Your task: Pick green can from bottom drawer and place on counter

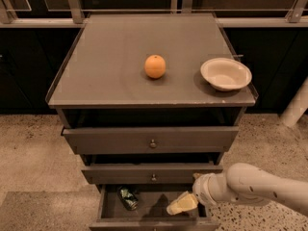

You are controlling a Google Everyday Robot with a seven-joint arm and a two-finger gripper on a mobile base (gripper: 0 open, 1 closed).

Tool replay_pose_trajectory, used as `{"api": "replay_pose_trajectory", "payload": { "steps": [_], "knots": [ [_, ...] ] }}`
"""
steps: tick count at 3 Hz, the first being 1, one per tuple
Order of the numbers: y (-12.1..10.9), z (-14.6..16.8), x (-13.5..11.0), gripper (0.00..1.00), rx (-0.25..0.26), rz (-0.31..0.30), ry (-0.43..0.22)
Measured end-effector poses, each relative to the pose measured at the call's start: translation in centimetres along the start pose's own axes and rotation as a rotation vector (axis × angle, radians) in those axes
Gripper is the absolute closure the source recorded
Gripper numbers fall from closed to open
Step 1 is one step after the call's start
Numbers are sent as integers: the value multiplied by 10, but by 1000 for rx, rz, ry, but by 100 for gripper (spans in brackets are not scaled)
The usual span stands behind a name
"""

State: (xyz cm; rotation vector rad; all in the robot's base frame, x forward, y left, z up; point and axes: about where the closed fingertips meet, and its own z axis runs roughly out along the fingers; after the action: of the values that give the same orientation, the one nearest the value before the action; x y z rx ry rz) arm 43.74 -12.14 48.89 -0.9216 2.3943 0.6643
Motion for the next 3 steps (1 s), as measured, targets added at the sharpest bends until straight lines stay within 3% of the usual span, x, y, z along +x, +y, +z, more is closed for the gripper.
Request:
{"api": "replay_pose_trajectory", "payload": {
  "steps": [1, 2, 3],
  "knots": [
    [3, 2, 9, 0, 21, 20, 5],
    [12, 42, 34, 0, 25, 46, 0],
    [14, 104, 53, 0, 19, 98, -20]
  ]
}}
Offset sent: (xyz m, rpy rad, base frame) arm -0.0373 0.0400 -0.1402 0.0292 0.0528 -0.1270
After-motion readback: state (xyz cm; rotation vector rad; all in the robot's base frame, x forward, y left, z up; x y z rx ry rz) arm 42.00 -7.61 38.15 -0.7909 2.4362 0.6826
